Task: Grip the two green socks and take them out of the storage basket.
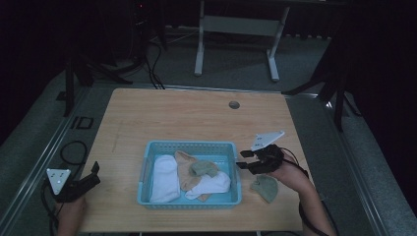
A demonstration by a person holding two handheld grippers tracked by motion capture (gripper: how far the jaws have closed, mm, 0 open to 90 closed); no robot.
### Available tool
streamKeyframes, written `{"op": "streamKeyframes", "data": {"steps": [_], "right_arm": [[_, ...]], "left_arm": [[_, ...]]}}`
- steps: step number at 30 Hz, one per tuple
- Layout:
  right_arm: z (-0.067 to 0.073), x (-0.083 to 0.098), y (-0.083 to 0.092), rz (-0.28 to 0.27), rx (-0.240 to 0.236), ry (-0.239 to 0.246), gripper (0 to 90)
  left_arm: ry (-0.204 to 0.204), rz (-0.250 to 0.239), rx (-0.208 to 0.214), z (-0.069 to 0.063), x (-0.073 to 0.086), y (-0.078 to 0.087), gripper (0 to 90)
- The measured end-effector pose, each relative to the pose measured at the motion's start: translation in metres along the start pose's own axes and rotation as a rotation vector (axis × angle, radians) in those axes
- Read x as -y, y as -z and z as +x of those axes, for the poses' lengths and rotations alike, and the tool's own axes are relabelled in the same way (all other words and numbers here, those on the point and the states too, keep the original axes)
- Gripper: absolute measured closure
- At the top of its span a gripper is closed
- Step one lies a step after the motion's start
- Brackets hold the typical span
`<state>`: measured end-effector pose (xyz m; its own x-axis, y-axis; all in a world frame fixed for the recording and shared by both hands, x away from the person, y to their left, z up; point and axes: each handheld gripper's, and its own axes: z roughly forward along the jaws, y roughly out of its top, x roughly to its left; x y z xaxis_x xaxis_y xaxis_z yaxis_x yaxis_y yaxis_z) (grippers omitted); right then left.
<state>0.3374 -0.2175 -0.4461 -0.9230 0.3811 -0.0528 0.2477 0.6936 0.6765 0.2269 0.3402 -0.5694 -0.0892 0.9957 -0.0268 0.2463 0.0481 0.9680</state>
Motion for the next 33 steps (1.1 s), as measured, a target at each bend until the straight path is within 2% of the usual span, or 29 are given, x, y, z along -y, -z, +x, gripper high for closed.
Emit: {"op": "streamKeyframes", "data": {"steps": [5, 17, 29, 33], "right_arm": [[0.005, -0.012, -0.011, 0.015, -0.016, 0.034, 54.0], [0.014, -0.029, -0.038, 0.040, -0.070, 0.073, 53.1], [0.023, -0.041, -0.064, 0.089, -0.099, 0.116, 52.7], [0.026, -0.044, -0.071, 0.088, -0.111, 0.127, 52.4]], "left_arm": [[0.000, 0.001, 0.001, 0.000, 0.000, 0.000, 0.7], [0.001, 0.001, 0.004, 0.000, 0.000, 0.000, 0.7], [0.000, 0.000, 0.004, 0.000, 0.000, 0.000, 0.7], [0.001, 0.001, 0.005, 0.000, 0.000, 0.000, 0.7]]}}
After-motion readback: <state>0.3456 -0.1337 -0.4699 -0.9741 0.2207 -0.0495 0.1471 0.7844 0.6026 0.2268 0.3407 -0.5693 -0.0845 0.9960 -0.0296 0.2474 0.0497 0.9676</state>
